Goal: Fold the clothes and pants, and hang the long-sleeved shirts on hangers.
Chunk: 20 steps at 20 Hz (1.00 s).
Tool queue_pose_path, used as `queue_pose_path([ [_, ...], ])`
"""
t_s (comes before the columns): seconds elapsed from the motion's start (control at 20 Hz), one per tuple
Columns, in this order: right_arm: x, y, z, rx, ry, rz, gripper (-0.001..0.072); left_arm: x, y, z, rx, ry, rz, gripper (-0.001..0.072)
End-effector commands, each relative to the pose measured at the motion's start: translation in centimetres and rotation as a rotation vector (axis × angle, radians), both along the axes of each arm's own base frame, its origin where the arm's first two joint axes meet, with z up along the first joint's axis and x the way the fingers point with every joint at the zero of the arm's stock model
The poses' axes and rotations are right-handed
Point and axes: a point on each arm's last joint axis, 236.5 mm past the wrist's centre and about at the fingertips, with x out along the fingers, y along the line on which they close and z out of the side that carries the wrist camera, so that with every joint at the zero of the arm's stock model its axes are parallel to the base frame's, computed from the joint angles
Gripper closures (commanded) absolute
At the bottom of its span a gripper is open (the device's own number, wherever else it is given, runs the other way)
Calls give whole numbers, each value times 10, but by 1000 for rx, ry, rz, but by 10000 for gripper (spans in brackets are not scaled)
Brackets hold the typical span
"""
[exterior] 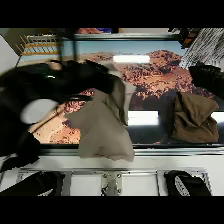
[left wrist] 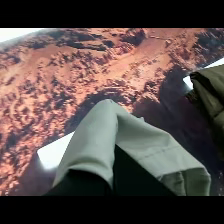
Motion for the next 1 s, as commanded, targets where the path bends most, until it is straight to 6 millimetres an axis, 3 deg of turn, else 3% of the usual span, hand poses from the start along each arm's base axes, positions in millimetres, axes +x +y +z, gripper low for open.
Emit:
queue_pose_path([
  [0.0, 0, -28, -1, -3, 8, -78, 686, -1, -93, -49, -36, 17, -120, 699],
  [0.1, -1, -32, -6, -22, 26, -85, 686, 7, -114, -68, -30, 19, -135, 698],
  [0.2, 0, -36, -9, -41, 34, -93, 687, 33, -103, -76, 1, 47, -79, 698],
  [0.25, 0, -36, -10, -44, 35, -95, 686, 55, -86, -75, 9, 58, -26, 639],
  [0.3, 0, -36, -10, -43, 35, -94, 685, 77, -65, -70, 10, 66, 33, 281],
  [0.35, 0, -36, -10, -43, 36, -94, 684, 96, -38, -64, -7, 95, 99, -3],
  [0.45, 0, -36, -10, -43, 38, -93, 682, 122, 21, -62, -57, 206, 221, 8],
  [0.55, -2, -34, -15, -45, 60, -83, 682, 130, 80, -86, -80, 344, 325, 7],
  [0.65, -5, -31, -21, -46, 87, -68, 683, 116, 131, -135, -63, 499, 401, 8],
  [0.8, -8, -28, -30, -47, 126, -50, 683, 61, 189, -234, -62, 776, 522, 7],
  [0.95, -9, -26, -36, -46, 149, -41, 683, -8, 207, -313, -147, 1047, 590, 8],
])
